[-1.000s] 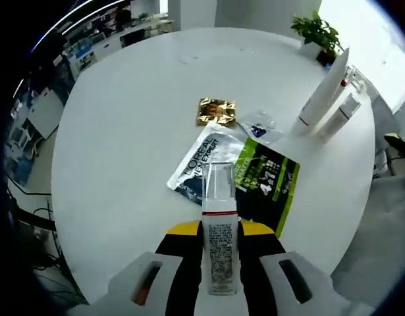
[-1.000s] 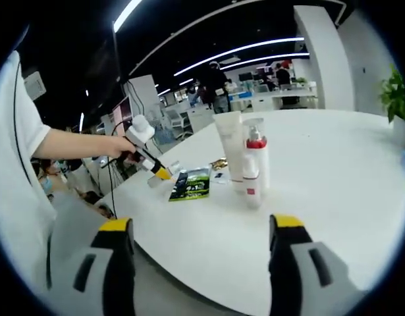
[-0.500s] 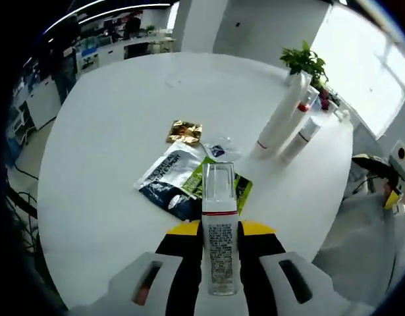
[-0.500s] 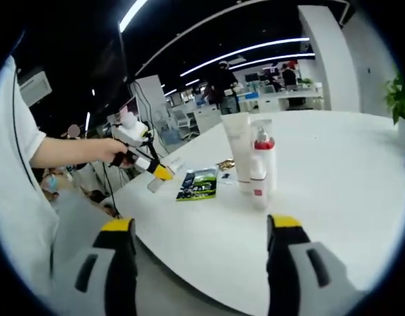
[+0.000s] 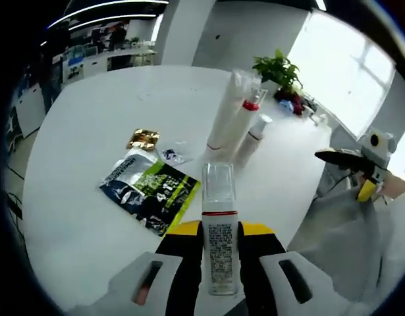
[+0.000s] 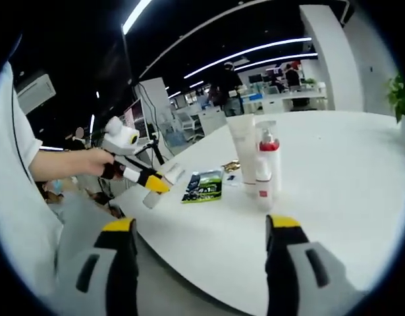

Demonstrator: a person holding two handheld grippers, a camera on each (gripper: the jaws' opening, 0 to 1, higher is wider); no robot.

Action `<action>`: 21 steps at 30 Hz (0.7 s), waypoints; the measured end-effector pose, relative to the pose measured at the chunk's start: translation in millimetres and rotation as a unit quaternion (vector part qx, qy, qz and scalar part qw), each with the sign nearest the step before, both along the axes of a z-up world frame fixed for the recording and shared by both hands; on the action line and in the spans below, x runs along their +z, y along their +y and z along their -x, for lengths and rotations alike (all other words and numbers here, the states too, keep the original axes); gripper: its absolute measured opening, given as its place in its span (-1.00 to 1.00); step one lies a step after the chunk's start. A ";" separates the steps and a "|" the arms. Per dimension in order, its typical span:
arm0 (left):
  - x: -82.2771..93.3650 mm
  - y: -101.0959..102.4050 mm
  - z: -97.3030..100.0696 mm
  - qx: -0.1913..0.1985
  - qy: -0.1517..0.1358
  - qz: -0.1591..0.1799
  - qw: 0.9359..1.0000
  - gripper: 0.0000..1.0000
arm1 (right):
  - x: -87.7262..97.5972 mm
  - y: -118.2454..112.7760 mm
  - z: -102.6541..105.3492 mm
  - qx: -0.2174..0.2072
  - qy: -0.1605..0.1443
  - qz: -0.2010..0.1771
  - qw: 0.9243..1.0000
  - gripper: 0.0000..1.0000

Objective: Arrange the skincare products in the storage area until every visible bottle or jar stands upright without overlapping.

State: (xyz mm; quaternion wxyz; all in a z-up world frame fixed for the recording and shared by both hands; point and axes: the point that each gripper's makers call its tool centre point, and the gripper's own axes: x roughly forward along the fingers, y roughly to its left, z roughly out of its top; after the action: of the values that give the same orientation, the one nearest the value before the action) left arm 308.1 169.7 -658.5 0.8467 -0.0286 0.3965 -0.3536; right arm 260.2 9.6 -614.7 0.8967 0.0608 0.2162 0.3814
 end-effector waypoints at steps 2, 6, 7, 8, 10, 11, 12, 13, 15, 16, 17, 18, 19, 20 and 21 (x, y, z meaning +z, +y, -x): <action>4.6 -7.6 4.9 -0.003 -0.005 0.012 1.000 -0.65 | 1.2 -0.2 0.0 0.000 -0.002 -0.002 1.000 0.57; 16.2 -23.8 12.9 -0.008 -0.017 0.045 0.999 -0.65 | 3.6 1.1 1.3 0.004 -0.008 -0.005 1.000 0.49; 18.5 -27.3 14.9 -0.010 -0.020 0.051 0.998 -0.65 | 4.1 1.6 1.5 0.005 -0.008 -0.006 1.000 0.48; 22.1 -32.7 17.9 -0.012 -0.023 0.061 0.998 -0.65 | 4.5 2.1 1.9 0.006 -0.008 -0.007 1.000 0.48; 26.5 -40.0 22.9 -0.017 -0.026 0.073 0.997 -0.65 | 4.9 2.4 2.3 0.008 -0.008 -0.009 1.000 0.47; 27.8 -42.4 24.7 -0.016 -0.025 0.077 0.997 -0.65 | 5.6 2.7 2.5 0.009 -0.008 -0.011 1.000 0.46; 29.7 -46.6 28.2 -0.018 -0.024 0.084 0.996 -0.65 | 6.7 3.4 3.0 0.011 -0.008 -0.014 1.000 0.46; 31.2 -49.9 31.0 -0.022 -0.025 0.089 0.995 -0.65 | 7.3 4.0 3.3 0.012 -0.008 -0.017 1.000 0.44; 34.1 -55.5 36.6 -0.026 -0.024 0.100 0.994 -0.65 | 8.2 5.4 4.5 0.017 -0.006 -0.021 1.000 0.42; 35.1 -56.5 38.5 -0.026 -0.025 0.105 0.994 -0.65 | 8.7 6.5 5.5 0.020 -0.004 -0.024 1.000 0.40; 36.7 -57.6 40.0 -0.025 -0.025 0.111 0.993 -0.65 | 9.9 8.3 7.2 0.025 -0.001 -0.029 0.999 0.37; 38.8 -59.3 42.0 -0.025 -0.025 0.117 0.992 -0.65 | 10.6 9.4 8.4 0.029 0.001 -0.032 0.999 0.33; 41.0 -60.9 43.6 -0.026 -0.026 0.124 0.992 -0.65 | 11.3 10.5 9.5 0.033 0.003 -0.035 0.999 0.28; 45.4 -63.9 46.4 -0.026 -0.027 0.136 0.990 -0.65 | 11.9 11.3 10.4 0.036 0.005 -0.037 0.999 0.25; 47.7 -65.3 48.1 -0.026 -0.027 0.142 0.989 -0.65 | 13.0 13.1 11.9 0.041 0.010 -0.043 0.998 0.24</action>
State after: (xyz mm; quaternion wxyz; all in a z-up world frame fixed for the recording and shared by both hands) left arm 260.0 104.4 -610.8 0.8348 -0.1285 0.3198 -0.4293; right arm 248.3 22.7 -601.7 0.8749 0.0938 0.2108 0.4259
